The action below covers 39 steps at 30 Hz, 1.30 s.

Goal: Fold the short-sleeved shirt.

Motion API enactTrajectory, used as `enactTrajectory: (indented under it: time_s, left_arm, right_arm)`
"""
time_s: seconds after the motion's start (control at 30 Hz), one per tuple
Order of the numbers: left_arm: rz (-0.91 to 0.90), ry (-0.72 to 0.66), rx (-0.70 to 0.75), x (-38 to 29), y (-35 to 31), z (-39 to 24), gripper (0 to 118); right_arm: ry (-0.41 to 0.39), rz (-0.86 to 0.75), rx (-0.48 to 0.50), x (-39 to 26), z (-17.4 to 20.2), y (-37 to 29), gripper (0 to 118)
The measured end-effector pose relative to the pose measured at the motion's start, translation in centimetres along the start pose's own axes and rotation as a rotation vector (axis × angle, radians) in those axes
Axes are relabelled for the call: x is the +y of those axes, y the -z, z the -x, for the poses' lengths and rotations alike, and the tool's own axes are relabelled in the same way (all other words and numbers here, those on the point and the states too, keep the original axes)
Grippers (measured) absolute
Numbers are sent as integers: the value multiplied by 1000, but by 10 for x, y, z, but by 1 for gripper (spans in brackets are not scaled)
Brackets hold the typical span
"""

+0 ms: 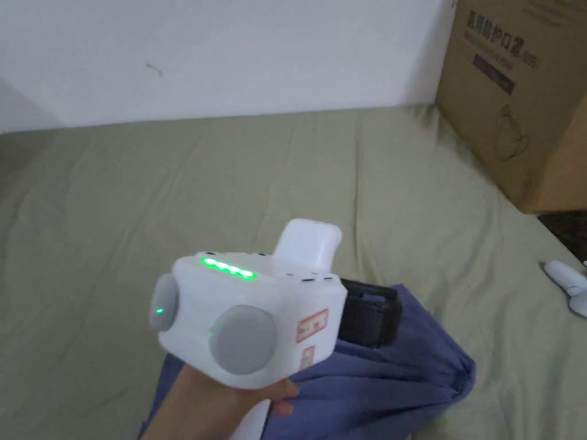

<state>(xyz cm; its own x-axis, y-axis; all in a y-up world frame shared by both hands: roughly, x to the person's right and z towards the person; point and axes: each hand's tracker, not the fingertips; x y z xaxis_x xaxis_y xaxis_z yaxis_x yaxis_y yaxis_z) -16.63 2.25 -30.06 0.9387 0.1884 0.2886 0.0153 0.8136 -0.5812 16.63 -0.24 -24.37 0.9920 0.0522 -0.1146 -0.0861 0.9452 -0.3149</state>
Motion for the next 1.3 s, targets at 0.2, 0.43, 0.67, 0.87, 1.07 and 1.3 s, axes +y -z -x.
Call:
enactTrajectory:
  time_s: [0.2,0.43,0.67,0.87,1.07,1.3]
  left_arm:
    - [-368,62,625,-33,-171,10,37]
    - [-442,-18,809,-88,-216,2,0]
    - [-410,-28,756,-88,-201,3,0]
    - [-258,-46,648,-76,-132,46,0]
    - [154,-273,451,-79,21,157,104]
    - [370,-343,541,-110,129,208,108]
  right_arm:
    - [-11,-54,57,6,26,-12,0]
    - [-42,-105,75,7,50,-23,0]
    - [-58,-105,88,13,53,-23,0]
    - [-65,-81,88,10,53,-12,0]
    - [-92,-29,70,2,54,10,0]
    - [-122,46,48,-13,54,41,0]
